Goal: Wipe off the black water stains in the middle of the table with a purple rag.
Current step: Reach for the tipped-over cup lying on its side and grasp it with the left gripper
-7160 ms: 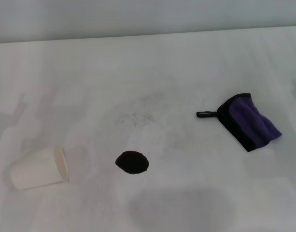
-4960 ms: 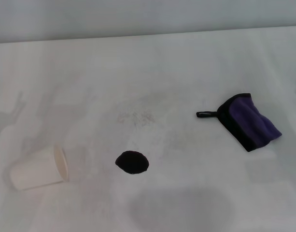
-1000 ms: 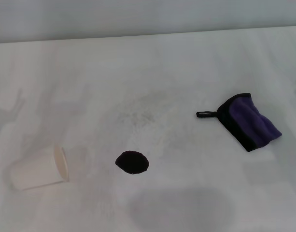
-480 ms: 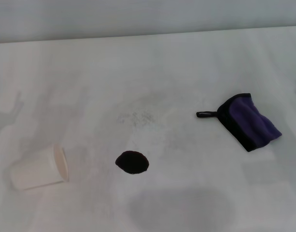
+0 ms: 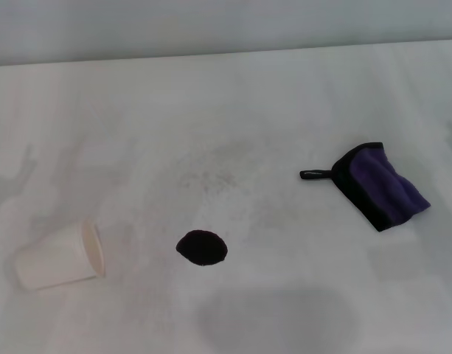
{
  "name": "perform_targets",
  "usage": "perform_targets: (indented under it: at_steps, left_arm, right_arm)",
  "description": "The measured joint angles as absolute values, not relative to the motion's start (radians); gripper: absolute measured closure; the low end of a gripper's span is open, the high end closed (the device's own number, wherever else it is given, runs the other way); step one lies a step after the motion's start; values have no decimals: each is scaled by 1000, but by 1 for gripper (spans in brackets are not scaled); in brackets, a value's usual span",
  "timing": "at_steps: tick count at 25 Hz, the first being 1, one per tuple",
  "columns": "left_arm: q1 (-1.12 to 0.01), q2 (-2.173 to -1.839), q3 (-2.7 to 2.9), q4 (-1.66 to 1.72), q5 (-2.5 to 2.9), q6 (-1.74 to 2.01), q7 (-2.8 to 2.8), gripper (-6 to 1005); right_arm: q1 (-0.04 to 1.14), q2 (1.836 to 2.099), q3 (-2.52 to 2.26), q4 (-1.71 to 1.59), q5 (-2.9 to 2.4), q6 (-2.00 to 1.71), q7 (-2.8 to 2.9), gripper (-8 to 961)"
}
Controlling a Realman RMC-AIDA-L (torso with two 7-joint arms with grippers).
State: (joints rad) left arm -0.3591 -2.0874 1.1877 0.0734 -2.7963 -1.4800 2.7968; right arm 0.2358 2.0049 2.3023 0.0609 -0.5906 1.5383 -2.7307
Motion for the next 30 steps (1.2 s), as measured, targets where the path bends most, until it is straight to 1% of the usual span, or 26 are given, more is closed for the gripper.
perform_targets:
  at_steps: [3,6,8,9,10,12,13,16,18,21,24,26,29,30]
  left_arm:
    - [-348,-2077,1189,82,-2749,-1472,2723,122]
    - [-330,-2044,1189,87,-2711,-1458,2601,122]
    - [-307,-2011,1189,104,-2681,-1460,2526,122]
    - [-307,-2011,1189,104,-2681,-1460,2526,122]
    - [-265,-1972,1188,177,-2624,-1452,2414,122]
    - [-238,-1945,1186,242,-2570,-1438,2323,122]
    - [-225,-1926,1184,285,-2537,-1428,2269,122]
    - [-187,-1857,1179,429,-2408,-1401,2054,122]
    - [-169,-1804,1164,540,-2294,-1395,1896,122]
    - [-167,-1755,1086,680,-2074,-1400,1689,123]
    - [-193,-1743,971,844,-1760,-1439,1481,123]
    - [-220,-1751,900,945,-1567,-1490,1373,123]
    - [-269,-1789,807,1106,-1312,-1586,1261,123]
    - [-290,-1808,782,1160,-1238,-1615,1241,123]
  right_arm:
    - [238,2005,2301,61,-591,1537,-2725,77]
    - [240,2005,2301,61,-591,1539,-2723,77]
    - [242,2005,2301,61,-591,1540,-2721,77]
    - [243,2005,2301,61,-591,1540,-2720,77]
    - [245,2005,2301,61,-591,1541,-2719,77]
    - [248,2006,2301,61,-591,1541,-2718,77]
    - [249,2006,2301,61,-591,1541,-2718,77]
    - [249,2006,2301,62,-592,1542,-2718,77]
    - [250,2006,2301,62,-592,1543,-2718,77]
    - [250,2006,2301,62,-592,1543,-2718,77]
    - [256,2008,2301,62,-592,1543,-2719,77]
    - [261,2008,2301,62,-592,1541,-2724,77]
    - [270,2008,2301,63,-591,1536,-2728,77]
    - [272,2008,2301,63,-590,1535,-2728,77]
